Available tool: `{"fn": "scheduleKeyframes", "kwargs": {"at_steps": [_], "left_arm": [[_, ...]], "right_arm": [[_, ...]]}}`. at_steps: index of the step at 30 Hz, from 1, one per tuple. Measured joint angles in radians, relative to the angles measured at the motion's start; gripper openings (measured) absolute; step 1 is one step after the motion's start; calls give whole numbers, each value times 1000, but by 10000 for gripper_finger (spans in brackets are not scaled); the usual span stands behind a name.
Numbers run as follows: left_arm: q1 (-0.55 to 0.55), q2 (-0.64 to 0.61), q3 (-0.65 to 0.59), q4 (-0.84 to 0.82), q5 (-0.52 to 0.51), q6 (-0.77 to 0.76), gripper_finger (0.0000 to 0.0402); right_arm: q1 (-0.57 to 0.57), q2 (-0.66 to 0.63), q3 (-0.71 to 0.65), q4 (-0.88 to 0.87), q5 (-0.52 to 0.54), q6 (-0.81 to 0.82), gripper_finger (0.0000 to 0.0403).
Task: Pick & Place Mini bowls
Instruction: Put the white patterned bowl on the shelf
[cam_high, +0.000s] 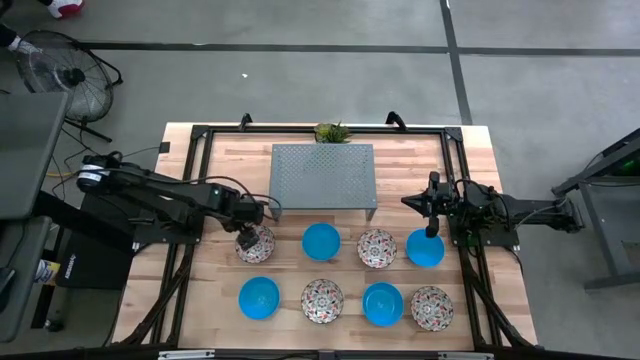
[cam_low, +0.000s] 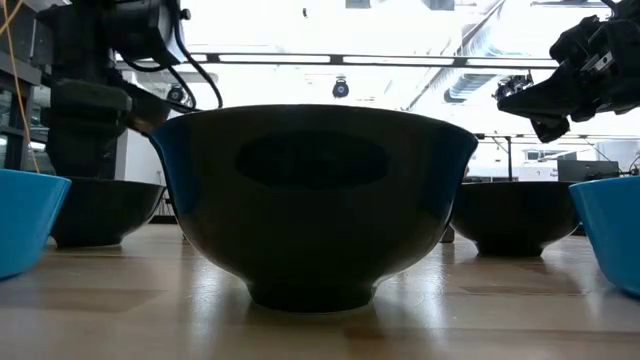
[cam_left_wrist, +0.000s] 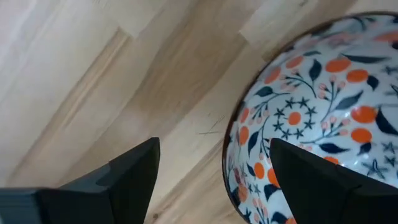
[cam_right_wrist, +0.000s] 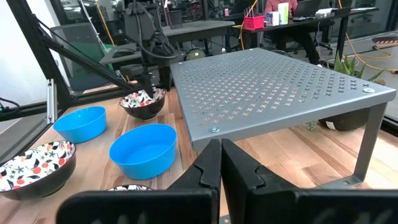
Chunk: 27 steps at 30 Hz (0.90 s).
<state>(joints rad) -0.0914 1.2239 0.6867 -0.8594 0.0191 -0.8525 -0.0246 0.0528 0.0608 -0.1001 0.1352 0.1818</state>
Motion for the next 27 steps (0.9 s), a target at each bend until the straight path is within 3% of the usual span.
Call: {"fn": "scheduleKeyframes", "kwargs": {"at_steps": [7,21,27], "left_arm": [[0,3,-5,11,20,-73,280],[0,3,-84,99,102,-148,170],[0,3,-84,99,102,-148,95]], "right_arm": [[0,0,0,0,0,0,0],[0,0,0,0,0,0,0],[0,0,0,0,0,0,0]]}}
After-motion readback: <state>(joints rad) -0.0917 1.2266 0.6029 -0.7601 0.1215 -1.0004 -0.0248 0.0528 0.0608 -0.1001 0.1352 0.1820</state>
